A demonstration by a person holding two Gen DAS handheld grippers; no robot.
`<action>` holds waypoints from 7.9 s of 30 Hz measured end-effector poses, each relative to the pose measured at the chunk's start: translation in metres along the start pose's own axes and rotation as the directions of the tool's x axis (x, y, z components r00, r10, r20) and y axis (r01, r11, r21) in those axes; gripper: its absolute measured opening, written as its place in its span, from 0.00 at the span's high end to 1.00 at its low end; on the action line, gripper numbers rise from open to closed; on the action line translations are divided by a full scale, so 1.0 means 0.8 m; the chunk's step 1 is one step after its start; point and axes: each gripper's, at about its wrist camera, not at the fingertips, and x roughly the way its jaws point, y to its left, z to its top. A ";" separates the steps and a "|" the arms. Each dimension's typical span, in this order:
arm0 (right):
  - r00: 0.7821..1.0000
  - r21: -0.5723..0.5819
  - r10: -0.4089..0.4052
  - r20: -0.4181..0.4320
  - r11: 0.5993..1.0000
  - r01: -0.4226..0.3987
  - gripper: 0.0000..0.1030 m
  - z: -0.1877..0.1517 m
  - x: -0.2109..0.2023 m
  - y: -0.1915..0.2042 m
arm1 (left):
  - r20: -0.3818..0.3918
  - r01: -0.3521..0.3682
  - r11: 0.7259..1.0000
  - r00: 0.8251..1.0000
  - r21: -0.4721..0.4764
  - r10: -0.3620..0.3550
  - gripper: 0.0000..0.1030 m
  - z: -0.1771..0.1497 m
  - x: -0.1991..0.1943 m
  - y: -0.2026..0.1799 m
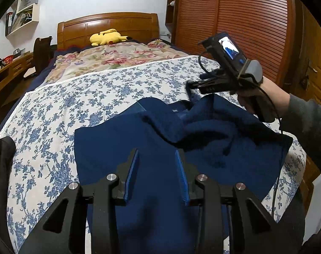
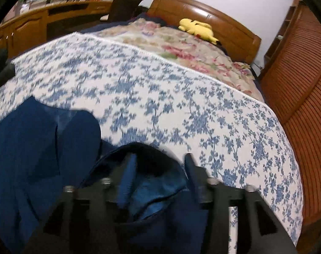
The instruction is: Fold large clothes
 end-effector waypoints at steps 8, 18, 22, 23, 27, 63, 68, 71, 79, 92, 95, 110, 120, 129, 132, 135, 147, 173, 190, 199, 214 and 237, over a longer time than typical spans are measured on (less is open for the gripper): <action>0.988 0.024 0.146 0.053 0.989 -0.148 0.42 -0.009 -0.020 0.022 | 0.004 -0.006 1.000 1.000 -0.007 0.006 0.65 0.001 -0.002 0.004; 0.925 -0.020 0.368 -0.091 0.928 -0.371 0.42 -0.021 0.014 0.100 | 0.001 -0.018 1.000 1.000 -0.017 0.018 0.65 -0.002 -0.005 0.011; 0.891 0.027 0.420 -0.173 0.906 -0.422 0.44 -0.024 0.049 0.107 | 0.000 -0.019 1.000 1.000 -0.018 0.019 0.65 -0.003 -0.007 0.012; 0.877 0.040 0.442 -0.190 0.896 -0.442 0.49 -0.023 0.057 0.109 | 0.001 -0.019 1.000 1.000 -0.018 0.019 0.65 -0.003 -0.007 0.013; 0.857 -0.003 0.457 -0.238 0.882 -0.472 0.82 -0.014 0.073 0.131 | -0.001 -0.020 1.000 1.000 -0.017 0.020 0.65 -0.004 -0.007 0.015; 0.980 0.289 0.027 -0.195 0.957 0.032 0.38 -0.086 0.088 -0.127 | -0.034 -0.006 1.000 0.999 0.020 0.007 0.65 -0.005 0.010 -0.008; 0.957 0.312 0.079 -0.279 0.950 0.012 0.67 -0.103 0.133 -0.144 | -0.051 -0.010 1.000 0.999 0.026 0.011 0.65 -0.007 0.016 -0.013; 0.973 0.259 0.075 -0.220 0.966 -0.016 0.97 -0.092 0.120 -0.139 | -0.059 -0.011 1.000 0.998 0.028 0.012 0.65 -0.008 0.018 -0.015; 0.990 0.347 -0.110 -0.091 0.928 0.135 0.98 -0.096 0.053 -0.190 | -0.048 -0.004 1.000 0.999 0.023 0.005 0.65 -0.004 0.012 -0.016; 0.982 0.317 -0.085 -0.171 0.938 0.136 0.54 -0.120 0.049 -0.180 | -0.037 0.006 1.000 0.999 0.027 -0.005 0.65 -0.005 0.004 -0.018; 0.992 0.319 -0.035 -0.122 0.945 0.072 0.48 -0.136 0.001 -0.169 | -0.034 0.009 1.000 0.999 0.030 -0.008 0.65 -0.005 0.003 -0.019; 0.992 0.325 0.111 -0.065 0.942 -0.084 0.48 -0.253 -0.147 -0.092 | -0.035 0.039 0.997 0.999 0.070 -0.036 0.65 -0.008 0.001 -0.048; 0.981 0.371 0.130 -0.141 0.926 -0.070 0.42 -0.300 -0.149 -0.084 | -0.065 0.090 0.987 0.994 0.134 -0.082 0.65 -0.019 0.011 -0.096; 0.974 0.434 0.192 -0.116 0.892 -0.124 0.38 -0.315 -0.135 -0.086 | -0.096 0.130 0.978 0.989 0.161 -0.115 0.65 -0.026 0.025 -0.129; 0.970 0.443 0.209 -0.126 0.887 -0.133 0.38 -0.315 -0.138 -0.085 | -0.118 0.140 0.977 0.985 0.160 -0.122 0.65 -0.031 0.034 -0.138; 0.968 0.444 0.215 -0.129 0.885 -0.138 0.38 -0.320 -0.144 -0.088 | -0.134 0.140 0.976 0.984 0.169 -0.118 0.65 -0.037 0.040 -0.142; 0.958 0.481 0.266 -0.107 0.857 -0.184 0.38 -0.324 -0.131 -0.088 | -0.197 0.107 0.977 0.978 0.187 -0.069 0.65 -0.054 0.072 -0.143; 0.962 0.427 0.265 0.065 0.864 -0.267 0.81 -0.277 -0.178 -0.088 | -0.183 0.128 0.975 0.979 0.184 -0.094 0.65 -0.061 0.084 -0.137; 0.934 0.257 0.316 0.166 0.901 -0.350 0.82 -0.185 -0.200 -0.021 | 0.036 0.032 0.999 0.999 0.030 -0.033 0.59 -0.057 -0.058 -0.016; 0.891 0.140 0.409 0.198 0.888 -0.439 0.83 -0.118 -0.179 0.059 | 0.119 -0.056 0.995 0.991 -0.078 0.065 0.52 -0.073 -0.110 0.061; 0.816 0.053 0.575 0.056 0.815 -0.578 0.74 -0.092 -0.088 0.183 | 0.159 -0.171 0.967 0.966 -0.189 0.202 0.36 -0.094 -0.153 0.142; 0.914 0.114 0.400 -0.063 0.913 -0.392 0.46 -0.171 -0.046 0.134 | 0.133 -0.101 0.993 0.985 -0.062 0.109 0.27 -0.087 -0.127 0.080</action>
